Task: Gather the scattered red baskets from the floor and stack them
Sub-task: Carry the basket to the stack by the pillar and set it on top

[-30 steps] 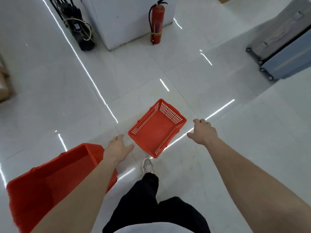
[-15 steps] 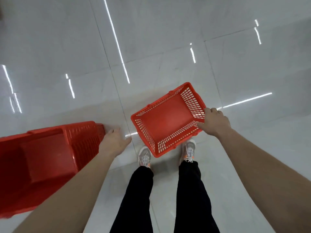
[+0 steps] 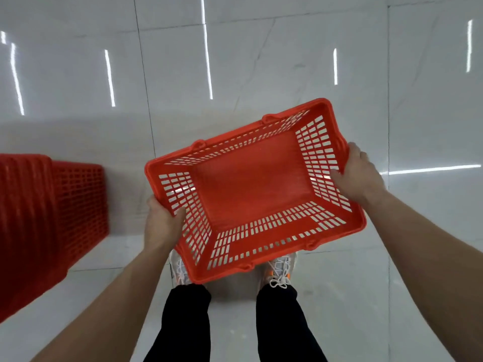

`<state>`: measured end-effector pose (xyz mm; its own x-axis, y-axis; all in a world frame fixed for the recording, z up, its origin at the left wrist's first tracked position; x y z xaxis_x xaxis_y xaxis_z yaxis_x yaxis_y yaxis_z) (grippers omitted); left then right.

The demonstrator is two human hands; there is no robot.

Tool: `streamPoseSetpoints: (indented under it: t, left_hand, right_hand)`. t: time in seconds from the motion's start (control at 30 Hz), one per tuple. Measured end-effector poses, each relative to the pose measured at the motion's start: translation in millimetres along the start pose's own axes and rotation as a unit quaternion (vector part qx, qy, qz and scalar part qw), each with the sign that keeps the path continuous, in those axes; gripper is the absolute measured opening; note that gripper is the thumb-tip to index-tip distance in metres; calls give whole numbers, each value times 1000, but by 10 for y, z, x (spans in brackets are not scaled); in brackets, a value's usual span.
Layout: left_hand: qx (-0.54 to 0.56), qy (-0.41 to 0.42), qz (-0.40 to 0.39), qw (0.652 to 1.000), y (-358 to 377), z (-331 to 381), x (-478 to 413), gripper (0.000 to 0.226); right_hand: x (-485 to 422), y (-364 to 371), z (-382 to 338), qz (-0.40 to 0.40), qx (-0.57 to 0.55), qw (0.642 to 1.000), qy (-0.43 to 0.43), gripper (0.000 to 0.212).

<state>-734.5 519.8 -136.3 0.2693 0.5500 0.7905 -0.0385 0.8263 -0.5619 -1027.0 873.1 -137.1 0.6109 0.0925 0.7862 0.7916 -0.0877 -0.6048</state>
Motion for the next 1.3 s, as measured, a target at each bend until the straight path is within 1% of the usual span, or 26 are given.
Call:
streamPoseSetpoints:
  t: [0.07,0.1,0.2,0.3,0.47,0.6,0.7,0.83,0.93,1.03,1.17,1.3]
  left_hand:
    - [-2,5,47,999,37,-51,3,50]
    - [-7,13,56,998,33,-69,12,47]
    - [4,31,48,998,-65,-69,71,46]
    - [12,35,45,998,-430,20,291,47]
    - [30,29,54,998,-1472,285,984,51]
    - [49,47,94,993,-2523,446,1894,49]
    - [72,64,132,987,-3298,371,2677,49]
    - [108,76,190,973,-4238,17,3713,51]
    - [134,85,236,959,-4867,-381,4394,55]
    - [151,72,269,948,-5401,-984,4876,53]
    - [190,61,295,934,-5895,-1836,5251,48]
    - [218,67,305,925,-6360,-2555,5455,45]
  right_hand:
    - [-73,104,68,-8,-65,998,-16,54]
    - [-72,110,85,-3,-76,997,-19,48]
    - [50,32,108,8,-92,996,-18,39]
    - [379,-212,-54,14,-87,995,-36,35]
    - [1289,-1002,-624,22,-101,992,-71,32]
    - [2356,-1743,-1265,35,-102,988,-107,35]
    - [3165,-2217,-1782,49,-88,984,-144,33]
    - [4185,-2658,-2500,75,-62,976,-194,32]
    - [4932,-2727,-3093,77,-36,969,-232,34]
    - [5602,-2559,-3673,71,-12,958,-276,36]
    - [6254,-2192,-4345,74,30,943,-324,34]
    - [6824,-1763,-4933,80,37,935,-342,35]
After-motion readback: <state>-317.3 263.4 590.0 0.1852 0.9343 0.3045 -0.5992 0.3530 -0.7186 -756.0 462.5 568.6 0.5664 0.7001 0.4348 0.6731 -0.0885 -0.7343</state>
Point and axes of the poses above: each hand's wrist, its own x-axis away from the middle knuckle, its own y-axis out of the palm, z = x × y, the point moved 9 cm from there along -x, towards the middle knuckle, and after that the axes turned 10 degrees about -z, right-handed, at the moved point
